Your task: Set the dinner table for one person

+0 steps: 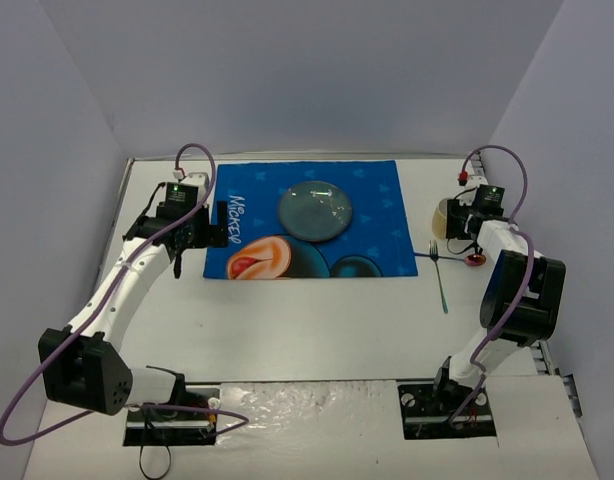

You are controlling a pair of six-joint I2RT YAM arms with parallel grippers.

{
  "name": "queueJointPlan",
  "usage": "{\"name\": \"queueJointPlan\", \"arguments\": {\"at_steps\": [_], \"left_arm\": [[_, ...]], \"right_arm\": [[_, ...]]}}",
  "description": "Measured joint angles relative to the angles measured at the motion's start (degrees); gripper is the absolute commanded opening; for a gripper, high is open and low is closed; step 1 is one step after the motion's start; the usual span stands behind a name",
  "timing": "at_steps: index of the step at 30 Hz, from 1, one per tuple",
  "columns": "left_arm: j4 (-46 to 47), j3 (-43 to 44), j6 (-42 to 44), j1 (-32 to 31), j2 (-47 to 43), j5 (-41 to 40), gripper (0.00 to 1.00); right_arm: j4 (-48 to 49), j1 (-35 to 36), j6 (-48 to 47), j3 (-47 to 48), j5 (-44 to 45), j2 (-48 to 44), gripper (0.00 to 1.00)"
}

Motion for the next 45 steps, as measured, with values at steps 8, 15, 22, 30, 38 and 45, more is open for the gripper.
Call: {"name": "queueJointPlan", "arguments": {"at_steps": [8,15,22,30,38,45], "left_arm": [[0.0,0.0,0.0,0.0,0.2,-0.2,0.97],[0.0,0.0,0.0,0.0,0.8,-0.2,0.97],[0.0,0.0,0.0,0.0,0.8,-0.1,0.97],[0.1,0.0,0.0,0.0,0.8,-0.4,0.97],[0.1,-0.2,0.7,0.0,0.9,-1.5,0.97],[0.2,-0.2,1.3,0.0,1.7,-2.6,0.97]], "right_arm": [[0.2,0.0,-1.1,0.3,-0.7,0.0,0.07],[0.3,0.1,-1.1,0.4,-1.2,-0.1,0.00],[0.2,4.0,-0.8,0.7,-0.4,-1.0,0.00],[0.4,11.6,0.7,8.7,-1.2,-0.5,0.00],[3.5,16.5,1.3,28.6,-5.8,9.6,0.00],[1.4,18.6,1.3,41.0,-8.5,22.4,0.00]]}}
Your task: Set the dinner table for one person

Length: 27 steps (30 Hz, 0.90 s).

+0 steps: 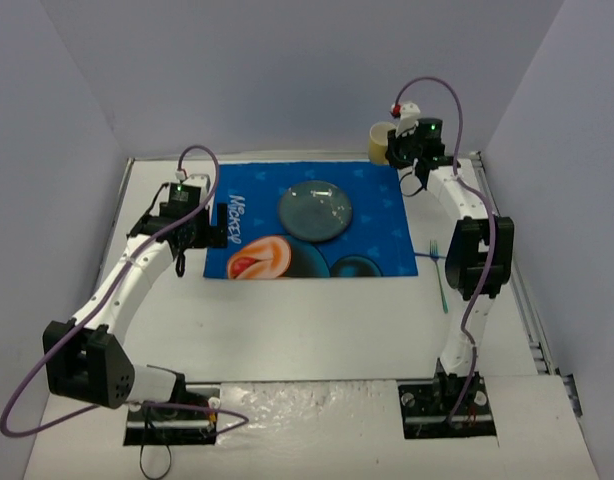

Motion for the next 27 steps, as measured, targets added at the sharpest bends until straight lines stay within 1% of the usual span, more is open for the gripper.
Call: {"name": "queueJointPlan", "arguments": {"at_steps": [6,16,27], "left_arm": [[0.0,0.0,0.2,0.0,0.8,-0.9,0.97],[0.0,0.0,0.2,0.3,1.8,-1.4,0.97],[0.0,0.0,0.3,0.3,2.0,-1.5,0.97]], "right_arm": [[-3.5,0.1,-0.7,5.8,-0.2,7.5,0.00],[-5.5,0.1,-1.4,10.9,-0.2,10.6,0.00],[-5.7,-0.2,-1.9,11.5,-0.1,14.8,0.00]]}}
